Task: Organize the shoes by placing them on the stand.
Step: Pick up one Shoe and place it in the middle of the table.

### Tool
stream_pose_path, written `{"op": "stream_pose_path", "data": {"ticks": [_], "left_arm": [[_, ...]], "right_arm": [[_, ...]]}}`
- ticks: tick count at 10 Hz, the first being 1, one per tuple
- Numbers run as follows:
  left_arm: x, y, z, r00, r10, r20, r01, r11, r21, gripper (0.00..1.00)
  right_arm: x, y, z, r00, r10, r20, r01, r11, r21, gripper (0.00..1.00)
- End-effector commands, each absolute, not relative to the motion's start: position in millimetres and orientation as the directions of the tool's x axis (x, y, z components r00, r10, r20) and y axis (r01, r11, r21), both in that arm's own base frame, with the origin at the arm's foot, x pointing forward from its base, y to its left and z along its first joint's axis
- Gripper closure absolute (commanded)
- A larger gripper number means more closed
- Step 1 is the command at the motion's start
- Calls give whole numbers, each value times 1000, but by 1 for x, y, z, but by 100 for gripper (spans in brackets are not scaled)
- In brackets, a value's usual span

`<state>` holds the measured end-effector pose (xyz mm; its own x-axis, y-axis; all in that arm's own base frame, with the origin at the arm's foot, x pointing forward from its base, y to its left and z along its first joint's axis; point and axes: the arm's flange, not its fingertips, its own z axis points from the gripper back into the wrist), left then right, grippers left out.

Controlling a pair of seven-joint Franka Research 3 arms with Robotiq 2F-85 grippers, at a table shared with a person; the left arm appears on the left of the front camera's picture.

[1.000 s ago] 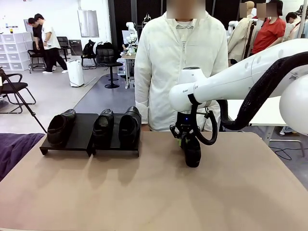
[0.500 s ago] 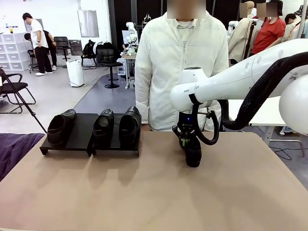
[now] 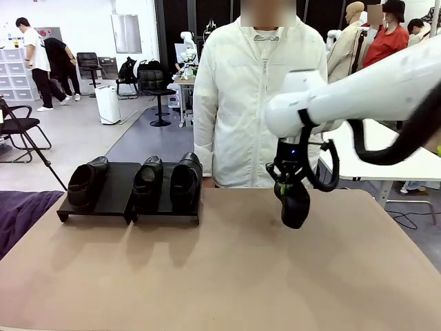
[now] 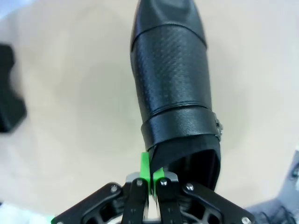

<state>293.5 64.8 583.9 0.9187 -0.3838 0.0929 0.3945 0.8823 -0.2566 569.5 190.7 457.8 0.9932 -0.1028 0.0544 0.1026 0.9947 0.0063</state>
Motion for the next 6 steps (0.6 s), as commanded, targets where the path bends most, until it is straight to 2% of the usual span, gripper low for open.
{"op": "stream_pose_path", "data": {"ticks": [1,3,4,6], "left_arm": [[293,66,585,915,-391,99,403,874,-271,0],[293,66,585,915,-391,99,403,874,-271,0],[293,66,585,915,-391,99,403,874,-271,0],[293,66,585,915,-391,99,403,874,-271,0]], "right_arm": [[482,187,476,997,-78,-29,77,997,-27,100],[413,186,460,997,-70,-11,70,997,-26,100],[397,184,453,994,-107,34,108,994,-9,100],[426,181,453,993,-106,47,106,994,5,100]]}}
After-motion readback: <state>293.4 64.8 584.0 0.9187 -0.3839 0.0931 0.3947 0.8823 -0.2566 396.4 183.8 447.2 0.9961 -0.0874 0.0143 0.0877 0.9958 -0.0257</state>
